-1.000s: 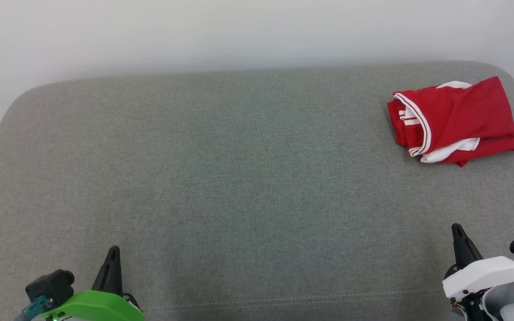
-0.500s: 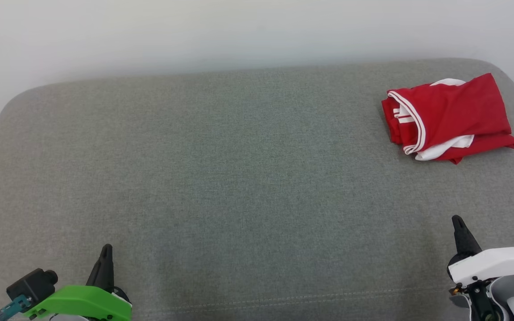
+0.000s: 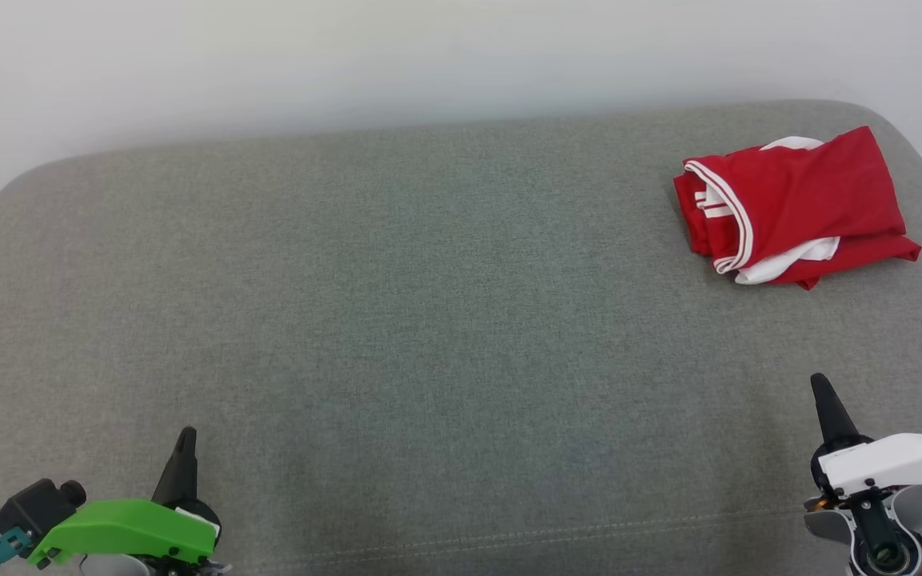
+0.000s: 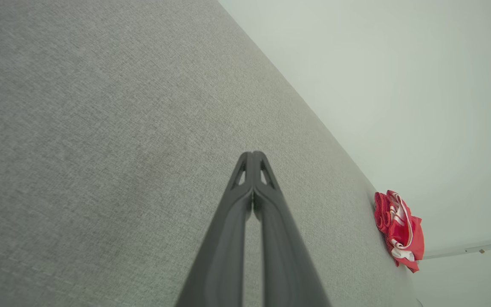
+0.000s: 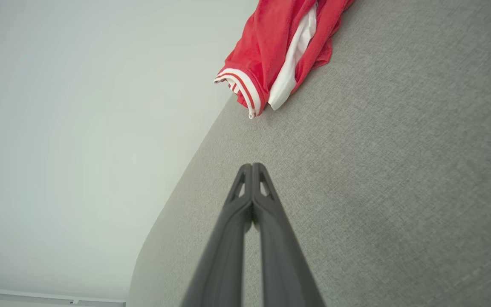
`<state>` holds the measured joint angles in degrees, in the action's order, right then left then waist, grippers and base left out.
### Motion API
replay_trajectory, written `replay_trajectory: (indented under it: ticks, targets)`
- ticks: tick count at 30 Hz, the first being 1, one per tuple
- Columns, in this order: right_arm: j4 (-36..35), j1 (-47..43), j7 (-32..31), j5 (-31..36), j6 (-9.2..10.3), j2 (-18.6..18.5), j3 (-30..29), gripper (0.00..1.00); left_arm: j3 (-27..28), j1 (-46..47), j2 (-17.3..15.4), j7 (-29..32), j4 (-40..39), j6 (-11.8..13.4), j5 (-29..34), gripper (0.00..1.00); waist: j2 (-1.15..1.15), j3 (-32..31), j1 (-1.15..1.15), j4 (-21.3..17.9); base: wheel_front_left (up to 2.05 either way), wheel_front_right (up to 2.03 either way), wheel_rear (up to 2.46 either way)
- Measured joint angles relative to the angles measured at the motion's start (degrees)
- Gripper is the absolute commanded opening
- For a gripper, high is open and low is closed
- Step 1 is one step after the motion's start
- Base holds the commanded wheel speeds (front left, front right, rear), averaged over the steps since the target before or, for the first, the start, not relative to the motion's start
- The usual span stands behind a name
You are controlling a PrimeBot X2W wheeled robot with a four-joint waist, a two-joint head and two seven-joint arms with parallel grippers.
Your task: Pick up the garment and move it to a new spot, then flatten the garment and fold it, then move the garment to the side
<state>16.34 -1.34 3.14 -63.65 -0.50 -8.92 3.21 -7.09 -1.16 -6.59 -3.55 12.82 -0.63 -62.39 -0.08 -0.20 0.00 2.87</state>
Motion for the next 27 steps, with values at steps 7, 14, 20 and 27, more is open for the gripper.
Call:
replay_trajectory:
  ticks: [7, 14, 20, 27]
  targets:
    - [0.0, 0.4, -1.3, -4.2, -0.94, 1.0, -1.6, 0.00, 1.6, 0.4, 0.3, 1.1, 0.5, -0.9, -4.8, 0.00, 0.00, 0.1, 0.00, -0.4, 0.00, 0.00, 0.00]
    - [0.0, 1.1, -2.8, -8.5, -1.68, 1.8, -3.2, 0.00, 3.1, 1.3, 0.7, 2.6, 1.1, -2.0, -9.1, 0.00, 0.00, 0.1, 0.00, -0.9, 0.00, 0.00, 0.00]
    - [0.0, 1.9, -3.9, -12.3, -2.54, 2.8, -4.6, 0.00, 4.2, 1.5, 1.4, 3.5, 1.4, -2.7, -13.1, 0.00, 0.00, 0.2, 0.00, -1.3, 0.00, 0.00, 0.00]
    - [0.0, 2.4, -4.9, -16.1, -3.54, 3.6, -5.8, 0.00, 5.5, 2.0, 1.8, 4.6, 1.6, -3.5, -17.2, 0.00, 0.00, 0.2, 0.00, -1.7, 0.00, 0.00, 0.00]
